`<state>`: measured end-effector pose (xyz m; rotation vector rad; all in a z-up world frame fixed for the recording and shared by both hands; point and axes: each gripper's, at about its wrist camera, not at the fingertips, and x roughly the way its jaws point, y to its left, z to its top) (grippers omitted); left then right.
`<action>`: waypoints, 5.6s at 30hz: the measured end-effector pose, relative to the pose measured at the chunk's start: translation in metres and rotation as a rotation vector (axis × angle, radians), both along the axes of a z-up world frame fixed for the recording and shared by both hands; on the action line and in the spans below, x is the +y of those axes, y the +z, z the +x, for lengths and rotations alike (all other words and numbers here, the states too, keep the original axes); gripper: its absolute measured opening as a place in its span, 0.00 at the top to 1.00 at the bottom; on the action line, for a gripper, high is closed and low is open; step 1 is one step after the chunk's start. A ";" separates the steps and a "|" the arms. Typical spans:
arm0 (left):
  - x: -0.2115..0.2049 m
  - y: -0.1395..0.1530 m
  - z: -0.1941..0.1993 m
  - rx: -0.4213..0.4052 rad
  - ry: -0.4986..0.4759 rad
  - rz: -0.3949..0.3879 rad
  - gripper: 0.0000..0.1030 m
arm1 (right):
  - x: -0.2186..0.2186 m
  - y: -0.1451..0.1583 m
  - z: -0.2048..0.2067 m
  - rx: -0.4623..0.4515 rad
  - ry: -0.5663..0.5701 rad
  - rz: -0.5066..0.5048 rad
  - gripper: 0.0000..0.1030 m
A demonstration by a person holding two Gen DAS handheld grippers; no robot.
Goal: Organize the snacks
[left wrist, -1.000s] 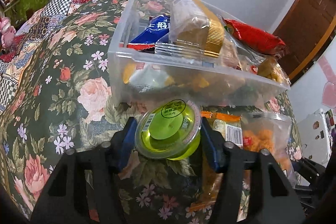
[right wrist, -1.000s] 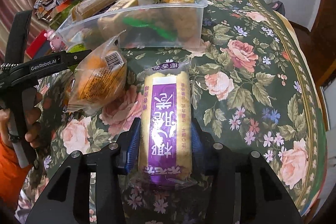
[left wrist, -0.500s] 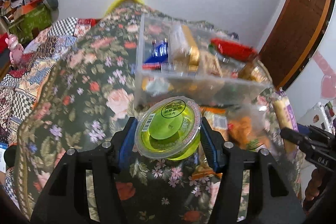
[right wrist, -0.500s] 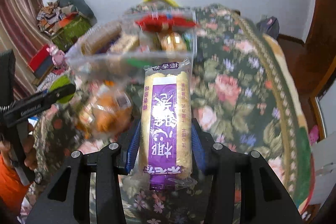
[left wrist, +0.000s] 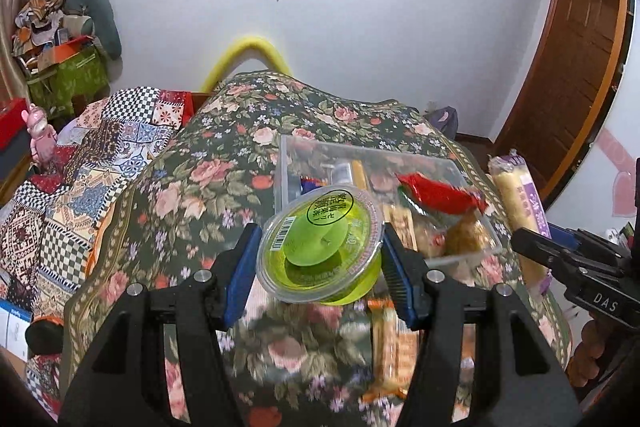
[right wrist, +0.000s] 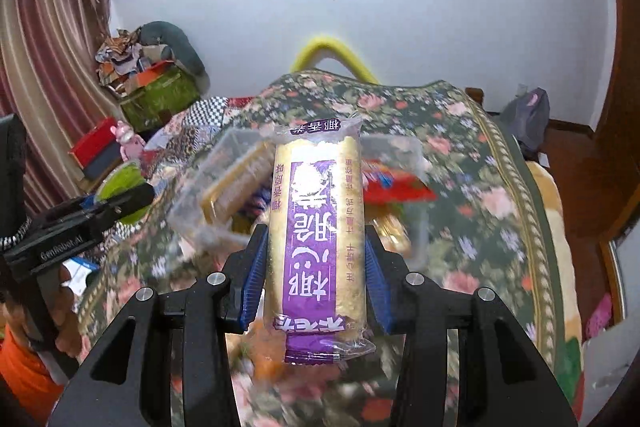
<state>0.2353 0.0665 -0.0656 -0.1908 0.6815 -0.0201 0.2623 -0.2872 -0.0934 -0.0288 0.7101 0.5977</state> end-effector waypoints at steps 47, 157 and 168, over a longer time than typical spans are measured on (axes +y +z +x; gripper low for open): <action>-0.007 -0.028 0.004 0.101 -0.085 0.065 0.34 | 0.026 -0.035 -0.012 0.085 0.117 -0.116 0.39; -0.016 0.047 0.016 -0.093 -0.040 0.102 0.48 | 0.019 0.064 -0.006 -0.179 0.047 -0.006 0.22; -0.040 0.114 -0.103 -0.344 0.002 0.147 0.27 | -0.022 0.108 -0.081 -0.353 -0.011 0.072 0.13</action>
